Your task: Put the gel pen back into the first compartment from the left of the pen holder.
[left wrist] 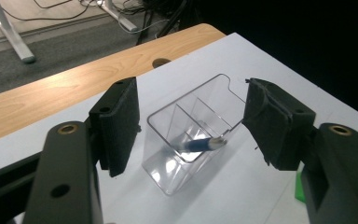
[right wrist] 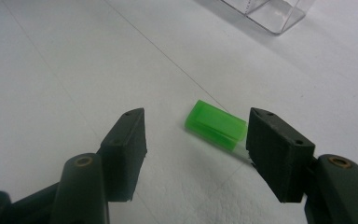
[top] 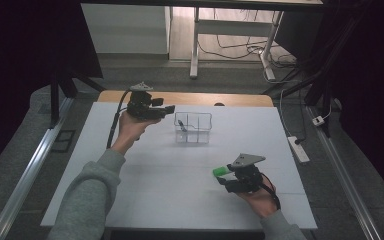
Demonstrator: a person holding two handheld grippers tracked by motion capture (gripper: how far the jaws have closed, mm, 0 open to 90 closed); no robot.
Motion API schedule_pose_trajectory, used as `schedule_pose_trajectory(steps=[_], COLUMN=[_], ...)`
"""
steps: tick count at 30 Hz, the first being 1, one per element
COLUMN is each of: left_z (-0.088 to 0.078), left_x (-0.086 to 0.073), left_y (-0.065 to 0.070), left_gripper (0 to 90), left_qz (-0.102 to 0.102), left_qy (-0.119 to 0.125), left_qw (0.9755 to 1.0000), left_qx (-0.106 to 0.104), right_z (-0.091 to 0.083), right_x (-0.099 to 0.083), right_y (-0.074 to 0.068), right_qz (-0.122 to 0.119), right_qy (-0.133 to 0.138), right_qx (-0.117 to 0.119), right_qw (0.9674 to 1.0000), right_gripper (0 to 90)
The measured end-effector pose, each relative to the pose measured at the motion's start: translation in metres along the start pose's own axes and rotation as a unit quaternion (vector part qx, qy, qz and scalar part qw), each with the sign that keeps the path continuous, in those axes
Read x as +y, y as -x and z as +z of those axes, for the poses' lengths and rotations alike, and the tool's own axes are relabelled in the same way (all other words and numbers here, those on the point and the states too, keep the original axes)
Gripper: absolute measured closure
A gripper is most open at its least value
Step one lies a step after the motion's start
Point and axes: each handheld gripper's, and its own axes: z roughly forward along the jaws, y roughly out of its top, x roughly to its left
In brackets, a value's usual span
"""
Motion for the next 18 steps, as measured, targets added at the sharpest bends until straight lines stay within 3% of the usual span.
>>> schedule_pose_trajectory(steps=[5,9,13,18], left_z=[-0.003,-0.005,-0.014,-0.023], left_x=[-0.008,-0.016,-0.027,-0.040], left_y=[0.002,0.007,0.014,0.018], left_gripper=[37.6,40.7,40.9,41.0], left_qz=[0.015,0.042,0.062,0.069], left_qy=[-0.009,-0.027,-0.029,-0.034], left_qw=[0.9998,0.9988,0.9976,0.9970], left_qx=[-0.003,-0.003,-0.001,-0.007], right_z=[0.000,0.000,-0.001,0.000], right_x=[0.000,0.000,0.000,0.000], right_y=[0.000,0.000,0.000,0.001], right_qz=[-0.001,-0.002,0.000,0.000], right_qy=[0.000,-0.001,0.001,-0.001], right_qx=[0.000,0.000,0.000,0.000], right_qw=[1.0000,1.0000,1.0000,1.0000], right_gripper=[37.9,37.8,37.8,37.7])
